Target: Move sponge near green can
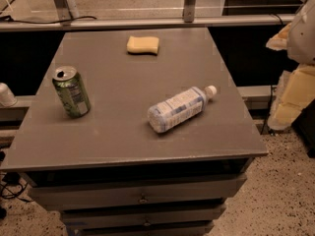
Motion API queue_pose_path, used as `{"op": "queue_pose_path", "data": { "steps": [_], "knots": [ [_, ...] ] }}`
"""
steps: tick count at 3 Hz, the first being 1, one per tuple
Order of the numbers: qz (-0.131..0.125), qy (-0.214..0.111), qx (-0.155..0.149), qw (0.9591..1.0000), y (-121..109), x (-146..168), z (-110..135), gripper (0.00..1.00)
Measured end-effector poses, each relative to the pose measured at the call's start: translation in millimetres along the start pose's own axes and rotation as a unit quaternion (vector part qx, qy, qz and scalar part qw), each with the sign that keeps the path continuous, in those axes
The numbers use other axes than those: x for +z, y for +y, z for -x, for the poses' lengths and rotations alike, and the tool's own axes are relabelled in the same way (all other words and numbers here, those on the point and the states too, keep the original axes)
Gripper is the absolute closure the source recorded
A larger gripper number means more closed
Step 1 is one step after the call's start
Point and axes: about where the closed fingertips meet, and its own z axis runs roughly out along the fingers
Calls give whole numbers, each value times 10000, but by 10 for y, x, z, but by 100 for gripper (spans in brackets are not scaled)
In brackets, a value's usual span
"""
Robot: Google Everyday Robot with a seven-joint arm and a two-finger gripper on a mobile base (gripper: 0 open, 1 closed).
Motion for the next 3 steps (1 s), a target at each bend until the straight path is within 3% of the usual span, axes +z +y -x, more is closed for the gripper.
{"op": "queue_pose_path", "data": {
  "steps": [2, 3],
  "knots": [
    [0, 0, 0, 10000, 0, 0, 0, 0],
    [-87, -418, -34, 9991, -290, 142, 200, 0]
  ]
}}
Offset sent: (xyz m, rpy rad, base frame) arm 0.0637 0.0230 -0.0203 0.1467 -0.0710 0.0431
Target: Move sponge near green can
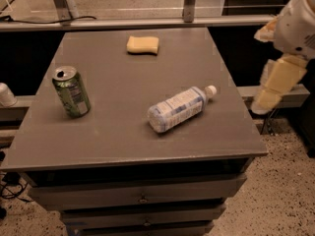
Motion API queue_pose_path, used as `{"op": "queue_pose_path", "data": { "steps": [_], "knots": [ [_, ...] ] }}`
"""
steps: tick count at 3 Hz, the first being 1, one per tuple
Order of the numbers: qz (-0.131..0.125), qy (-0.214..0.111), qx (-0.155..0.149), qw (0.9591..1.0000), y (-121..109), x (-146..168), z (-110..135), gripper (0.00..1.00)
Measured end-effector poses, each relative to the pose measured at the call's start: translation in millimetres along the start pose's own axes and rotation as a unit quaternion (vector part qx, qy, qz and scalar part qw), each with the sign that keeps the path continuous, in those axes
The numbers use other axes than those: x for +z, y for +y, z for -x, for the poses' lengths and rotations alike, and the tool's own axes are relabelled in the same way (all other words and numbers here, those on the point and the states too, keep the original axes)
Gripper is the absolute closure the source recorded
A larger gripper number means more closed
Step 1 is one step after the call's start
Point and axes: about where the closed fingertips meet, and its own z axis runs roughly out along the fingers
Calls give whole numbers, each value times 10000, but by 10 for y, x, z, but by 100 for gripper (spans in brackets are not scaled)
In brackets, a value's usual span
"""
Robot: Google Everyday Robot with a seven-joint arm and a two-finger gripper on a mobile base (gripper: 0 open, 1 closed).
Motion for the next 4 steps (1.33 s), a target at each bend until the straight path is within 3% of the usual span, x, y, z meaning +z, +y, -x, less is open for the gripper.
{"op": "queue_pose_path", "data": {
  "steps": [1, 2, 3, 4],
  "knots": [
    [-123, -636, 86, 9979, -567, 350, 289, 0],
    [-264, -1152, 164, 9929, -999, 605, 622, 0],
    [-378, -1656, 412, 9846, -1458, 847, 931, 0],
    [-377, -1656, 412, 9846, -1458, 848, 931, 0]
  ]
}}
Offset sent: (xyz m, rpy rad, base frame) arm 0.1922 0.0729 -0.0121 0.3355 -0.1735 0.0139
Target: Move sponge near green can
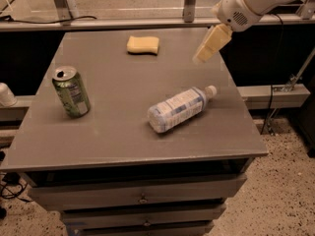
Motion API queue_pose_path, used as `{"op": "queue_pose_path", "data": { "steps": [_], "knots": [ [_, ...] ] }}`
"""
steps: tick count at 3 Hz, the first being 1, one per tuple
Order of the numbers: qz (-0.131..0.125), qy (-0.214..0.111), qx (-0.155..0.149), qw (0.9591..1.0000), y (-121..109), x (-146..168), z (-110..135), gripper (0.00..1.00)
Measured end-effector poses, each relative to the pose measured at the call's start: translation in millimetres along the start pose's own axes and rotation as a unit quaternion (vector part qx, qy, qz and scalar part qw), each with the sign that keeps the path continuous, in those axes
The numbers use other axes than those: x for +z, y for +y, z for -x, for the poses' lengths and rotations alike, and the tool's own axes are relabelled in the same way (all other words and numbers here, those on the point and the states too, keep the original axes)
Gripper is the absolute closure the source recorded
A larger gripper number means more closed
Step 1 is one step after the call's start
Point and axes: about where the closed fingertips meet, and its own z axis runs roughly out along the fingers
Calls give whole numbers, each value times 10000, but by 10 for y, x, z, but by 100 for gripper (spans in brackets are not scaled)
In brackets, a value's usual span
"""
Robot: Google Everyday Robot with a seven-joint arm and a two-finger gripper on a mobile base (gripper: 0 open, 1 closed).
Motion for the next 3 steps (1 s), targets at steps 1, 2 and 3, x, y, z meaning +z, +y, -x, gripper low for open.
{"op": "queue_pose_path", "data": {
  "steps": [1, 2, 3],
  "knots": [
    [55, -160, 90, 9998, -27, 256, 126, 0],
    [183, -473, 302, 9983, -127, 720, 346, 0],
    [309, -739, 428, 9959, -226, 1218, 539, 0]
  ]
}}
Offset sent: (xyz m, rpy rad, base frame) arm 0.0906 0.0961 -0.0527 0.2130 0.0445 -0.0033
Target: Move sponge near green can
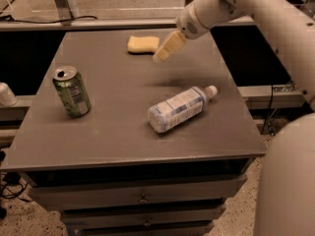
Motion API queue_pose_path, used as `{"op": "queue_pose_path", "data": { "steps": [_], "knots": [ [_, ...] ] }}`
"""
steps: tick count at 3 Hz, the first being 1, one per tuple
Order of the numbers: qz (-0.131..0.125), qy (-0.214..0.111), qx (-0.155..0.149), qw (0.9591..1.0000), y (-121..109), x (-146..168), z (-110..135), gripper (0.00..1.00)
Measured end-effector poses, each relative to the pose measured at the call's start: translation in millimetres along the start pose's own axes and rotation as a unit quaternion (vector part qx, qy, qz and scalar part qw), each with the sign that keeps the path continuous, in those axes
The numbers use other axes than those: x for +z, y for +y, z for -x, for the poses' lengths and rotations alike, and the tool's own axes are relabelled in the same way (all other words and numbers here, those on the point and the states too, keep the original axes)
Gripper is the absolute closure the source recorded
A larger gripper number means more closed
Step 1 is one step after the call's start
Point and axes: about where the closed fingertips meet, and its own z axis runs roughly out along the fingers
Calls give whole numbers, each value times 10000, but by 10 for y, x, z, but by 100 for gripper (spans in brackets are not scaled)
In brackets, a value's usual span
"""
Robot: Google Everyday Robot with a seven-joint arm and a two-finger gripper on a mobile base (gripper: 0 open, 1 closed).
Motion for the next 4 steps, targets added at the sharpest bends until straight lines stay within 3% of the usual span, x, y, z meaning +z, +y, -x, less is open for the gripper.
{"op": "queue_pose_path", "data": {
  "steps": [1, 3, 4],
  "knots": [
    [-26, -143, 143, 9998, -228, 436, 28, 0],
    [-472, -34, 360, 9982, -748, 939, -130, 0],
    [-592, -70, 454, 9972, -868, 1031, -130, 17]
  ]
}}
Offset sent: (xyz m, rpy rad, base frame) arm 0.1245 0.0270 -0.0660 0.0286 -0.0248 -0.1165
